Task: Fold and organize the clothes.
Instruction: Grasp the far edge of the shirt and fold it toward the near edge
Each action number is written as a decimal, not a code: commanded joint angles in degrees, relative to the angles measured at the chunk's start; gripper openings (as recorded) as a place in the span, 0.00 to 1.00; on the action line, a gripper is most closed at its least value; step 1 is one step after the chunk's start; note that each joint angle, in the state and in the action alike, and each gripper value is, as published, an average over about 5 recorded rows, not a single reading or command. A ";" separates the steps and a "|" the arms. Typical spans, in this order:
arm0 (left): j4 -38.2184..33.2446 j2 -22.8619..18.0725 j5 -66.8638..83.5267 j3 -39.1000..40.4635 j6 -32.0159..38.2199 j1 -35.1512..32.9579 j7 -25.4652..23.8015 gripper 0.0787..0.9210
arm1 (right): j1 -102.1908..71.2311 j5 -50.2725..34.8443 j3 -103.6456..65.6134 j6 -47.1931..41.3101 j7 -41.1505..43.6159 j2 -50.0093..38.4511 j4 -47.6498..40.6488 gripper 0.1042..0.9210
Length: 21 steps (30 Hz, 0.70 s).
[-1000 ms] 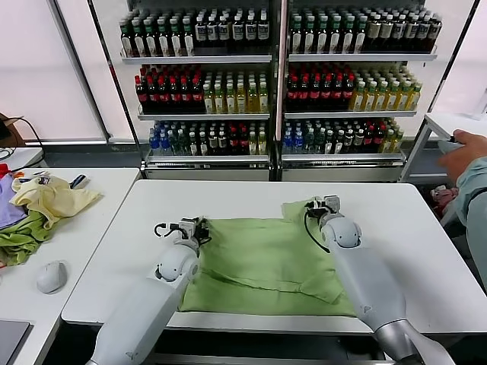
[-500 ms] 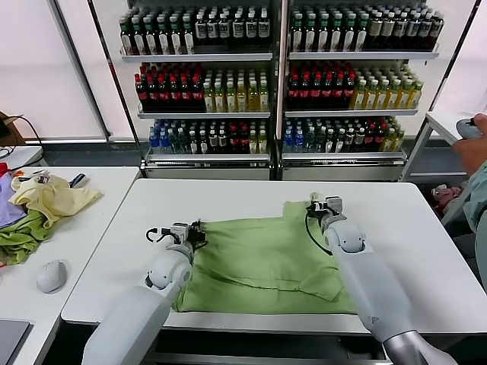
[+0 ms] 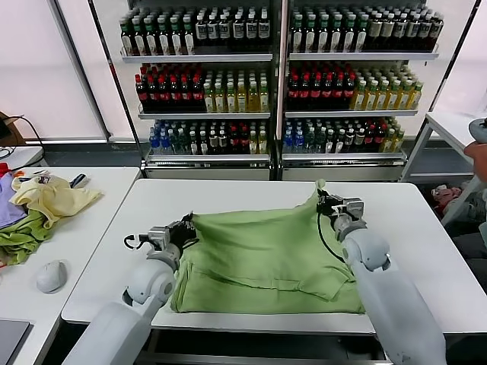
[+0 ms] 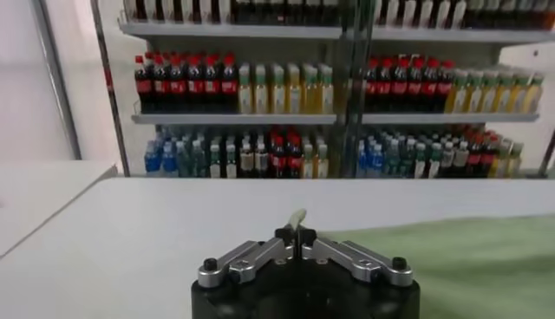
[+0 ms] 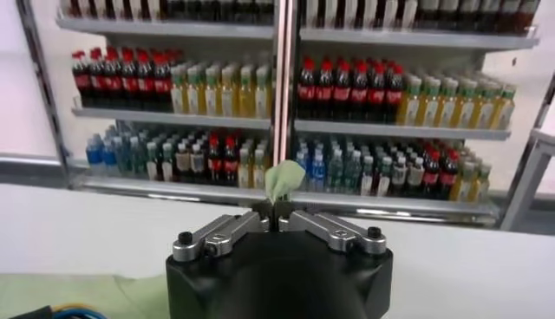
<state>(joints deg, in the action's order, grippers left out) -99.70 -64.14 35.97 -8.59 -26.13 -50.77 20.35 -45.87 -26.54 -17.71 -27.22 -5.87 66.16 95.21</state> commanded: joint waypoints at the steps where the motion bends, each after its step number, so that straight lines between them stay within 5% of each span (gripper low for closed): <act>1: -13.41 2.72 1.42 -4.55 -0.04 -11.75 -0.43 0.01 | -19.02 0.31 -9.81 -0.41 -0.08 -1.17 18.67 0.03; 10: -15.36 5.40 -0.42 -4.69 -1.95 -16.97 -1.84 0.01 | -32.11 2.37 -17.00 -2.06 -1.43 1.13 25.44 0.03; 21: -12.34 5.03 -7.08 -3.94 -4.12 -17.81 -5.39 0.02 | -33.64 7.28 -14.26 -4.34 -1.33 4.05 22.39 0.03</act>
<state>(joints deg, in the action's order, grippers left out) -111.59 -59.81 33.51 -12.02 -28.95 -65.26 17.20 -73.19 -22.37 -30.83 -30.23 -7.23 68.96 115.36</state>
